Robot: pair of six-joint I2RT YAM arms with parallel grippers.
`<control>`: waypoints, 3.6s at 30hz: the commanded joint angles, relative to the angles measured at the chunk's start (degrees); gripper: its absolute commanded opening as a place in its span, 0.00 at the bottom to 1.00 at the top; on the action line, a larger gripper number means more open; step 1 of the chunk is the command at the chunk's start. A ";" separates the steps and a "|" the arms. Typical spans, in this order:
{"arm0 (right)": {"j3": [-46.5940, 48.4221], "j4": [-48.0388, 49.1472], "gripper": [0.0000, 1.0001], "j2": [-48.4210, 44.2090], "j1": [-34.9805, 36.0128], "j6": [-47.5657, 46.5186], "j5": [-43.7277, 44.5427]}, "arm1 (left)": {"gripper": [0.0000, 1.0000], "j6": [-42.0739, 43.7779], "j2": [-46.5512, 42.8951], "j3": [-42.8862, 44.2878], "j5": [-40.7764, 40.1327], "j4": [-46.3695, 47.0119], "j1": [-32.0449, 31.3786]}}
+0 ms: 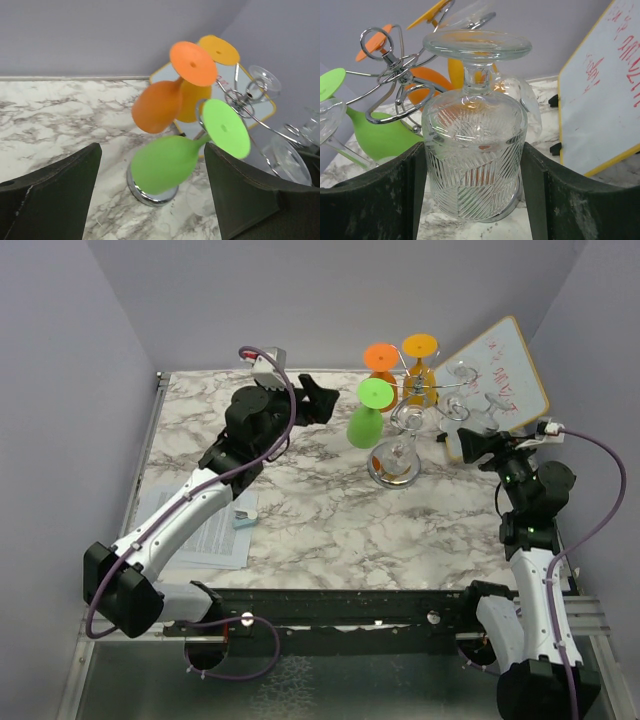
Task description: Place the wine glass upside down on the wine glass rack
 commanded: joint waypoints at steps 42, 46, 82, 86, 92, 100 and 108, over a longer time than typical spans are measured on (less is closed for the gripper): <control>1.99 25.72 0.15 17.25 3.81 -19.45 -19.53 | 0.84 -4.73 20.28 15.03 4.00 9.74 12.37; 1.76 25.91 0.15 16.73 4.06 -18.23 -21.20 | 0.84 -4.73 20.26 14.57 3.93 9.90 12.37; 0.68 8.45 0.24 7.58 4.14 -21.50 -10.03 | 0.84 -5.00 16.55 9.48 3.65 10.71 12.46; 0.65 7.90 0.37 8.29 4.12 -21.81 -10.64 | 0.84 -4.66 15.58 8.62 3.50 10.64 12.46; 1.11 4.51 0.78 8.31 4.16 -20.43 -9.74 | 0.84 -3.84 14.24 8.04 2.95 8.77 12.46; 0.55 0.54 1.00 3.91 4.12 -17.52 -8.21 | 0.89 -2.43 13.78 9.83 2.33 -2.30 12.46; 2.28 -14.49 1.00 -4.74 4.17 -18.17 -2.41 | 0.97 -3.85 11.51 9.41 2.06 -16.14 12.46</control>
